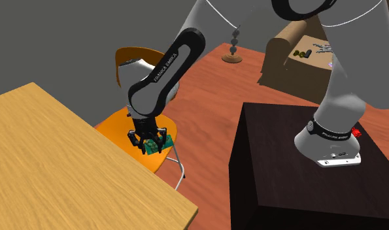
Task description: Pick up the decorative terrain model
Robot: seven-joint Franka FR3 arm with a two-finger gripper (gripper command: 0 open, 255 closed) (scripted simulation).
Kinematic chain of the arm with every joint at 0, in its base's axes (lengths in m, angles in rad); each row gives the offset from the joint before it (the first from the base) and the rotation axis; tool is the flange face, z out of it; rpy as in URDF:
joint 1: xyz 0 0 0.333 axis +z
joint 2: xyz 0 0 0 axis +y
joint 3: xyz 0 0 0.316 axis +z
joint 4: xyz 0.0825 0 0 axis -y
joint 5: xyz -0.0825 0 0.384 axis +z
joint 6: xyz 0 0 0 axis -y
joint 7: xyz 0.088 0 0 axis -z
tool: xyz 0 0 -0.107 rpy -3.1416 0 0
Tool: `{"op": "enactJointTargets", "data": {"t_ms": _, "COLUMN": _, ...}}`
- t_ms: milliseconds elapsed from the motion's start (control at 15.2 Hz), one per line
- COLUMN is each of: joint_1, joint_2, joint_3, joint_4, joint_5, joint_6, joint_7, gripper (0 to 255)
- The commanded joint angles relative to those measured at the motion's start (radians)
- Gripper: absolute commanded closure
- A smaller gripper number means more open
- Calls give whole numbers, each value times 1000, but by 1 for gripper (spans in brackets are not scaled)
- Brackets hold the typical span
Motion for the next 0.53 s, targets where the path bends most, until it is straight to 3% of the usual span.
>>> {"op": "enactJointTargets", "data": {"t_ms": 0, "joint_1": 0, "joint_2": -20, "joint_3": -1, "joint_4": -3, "joint_5": -1, "joint_6": -17, "joint_7": 4, "gripper": 255}}
{"op": "enactJointTargets", "data": {"t_ms": 462, "joint_1": -1, "joint_2": -73, "joint_3": -2, "joint_4": -13, "joint_5": -4, "joint_6": -59, "joint_7": 15, "gripper": 255}}
